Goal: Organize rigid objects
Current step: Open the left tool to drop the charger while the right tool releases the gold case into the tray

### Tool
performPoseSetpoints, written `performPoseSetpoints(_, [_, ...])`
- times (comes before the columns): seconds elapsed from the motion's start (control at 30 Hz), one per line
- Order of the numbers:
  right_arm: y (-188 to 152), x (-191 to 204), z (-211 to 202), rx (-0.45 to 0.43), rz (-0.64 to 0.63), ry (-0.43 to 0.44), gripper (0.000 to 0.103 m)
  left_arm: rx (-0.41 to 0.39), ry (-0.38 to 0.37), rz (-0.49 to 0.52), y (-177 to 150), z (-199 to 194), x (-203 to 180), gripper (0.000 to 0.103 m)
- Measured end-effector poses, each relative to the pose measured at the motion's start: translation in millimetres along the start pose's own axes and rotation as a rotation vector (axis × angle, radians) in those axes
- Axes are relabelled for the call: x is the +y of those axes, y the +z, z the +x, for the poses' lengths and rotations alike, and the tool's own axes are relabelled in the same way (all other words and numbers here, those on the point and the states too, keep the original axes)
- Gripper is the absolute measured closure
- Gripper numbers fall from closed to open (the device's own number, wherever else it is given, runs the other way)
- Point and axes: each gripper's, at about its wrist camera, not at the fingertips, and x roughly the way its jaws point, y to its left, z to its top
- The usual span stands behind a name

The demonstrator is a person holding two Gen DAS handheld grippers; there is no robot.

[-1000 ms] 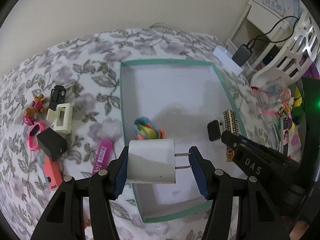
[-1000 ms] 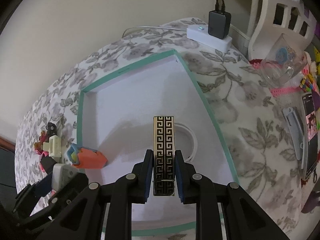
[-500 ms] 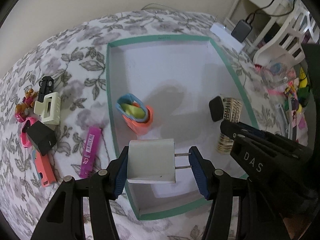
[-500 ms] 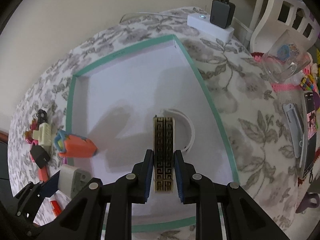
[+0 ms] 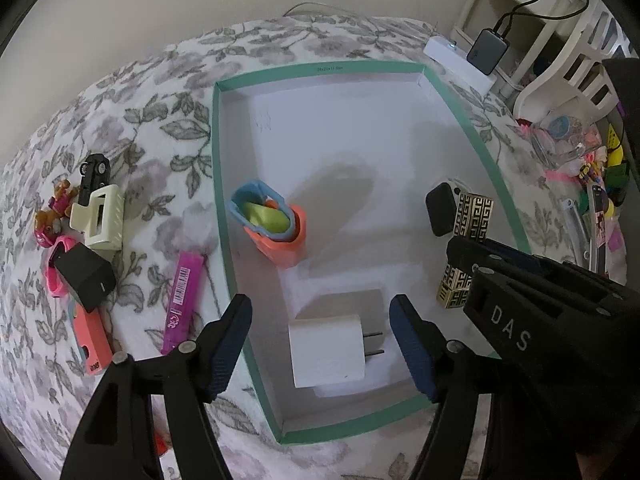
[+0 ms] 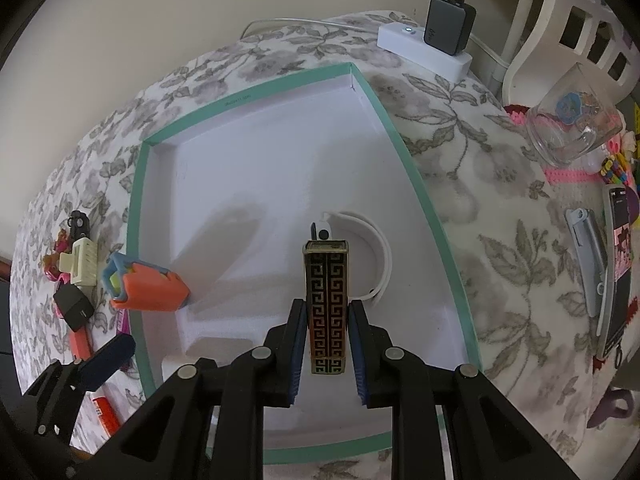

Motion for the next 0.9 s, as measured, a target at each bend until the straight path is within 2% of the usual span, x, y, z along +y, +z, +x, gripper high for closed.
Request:
performPoseSetpoints(0.17, [3, 3, -20, -0.063, -0.005, 0.001, 0.077, -0.023, -0.003, -0.022, 3, -12, 6, 0.030])
performPoseSetpoints(0.27, [4, 7, -36, -0.121, -0.005, 0.003, 0.061, -0.044, -0.002, -0.045, 6, -22, 12, 0.027])
performPoseSetpoints(0.3, [5, 8, -42, -0.143, -0.002, 0.007, 0.060, -0.049, -0.001, -0.053, 6, -25, 14, 0.023])
performPoseSetpoints(0.4, [6, 9, -54, -0.192, 0.009, 0.022, 0.060, -0.074, 0.012, -0.076, 6, -36, 23, 0.022])
performPoseSetpoints(0.57, [7, 10, -61, -0.227, 0.032, 0.029, 0.060, -0.099, 0.115, -0.152, 6, -51, 47, 0.022])
performPoseSetpoints(0.67, [5, 16, -58, -0.217, 0.015, 0.020, 0.055, -0.128, 0.171, -0.218, 5, -63, 66, 0.022])
performPoseSetpoints(0.73, [3, 25, -54, -0.207, -0.008, 0.025, 0.054, -0.148, 0.206, -0.270, 3, -70, 79, 0.015])
performPoseSetpoints(0.77, [2, 29, -53, -0.203, -0.019, 0.030, 0.053, -0.158, 0.221, -0.296, 2, -72, 87, 0.008])
performPoseSetpoints(0.9, [-4, 49, -48, -0.200, -0.075, 0.045, 0.041, -0.172, 0.274, -0.364, -3, -77, 111, 0.007])
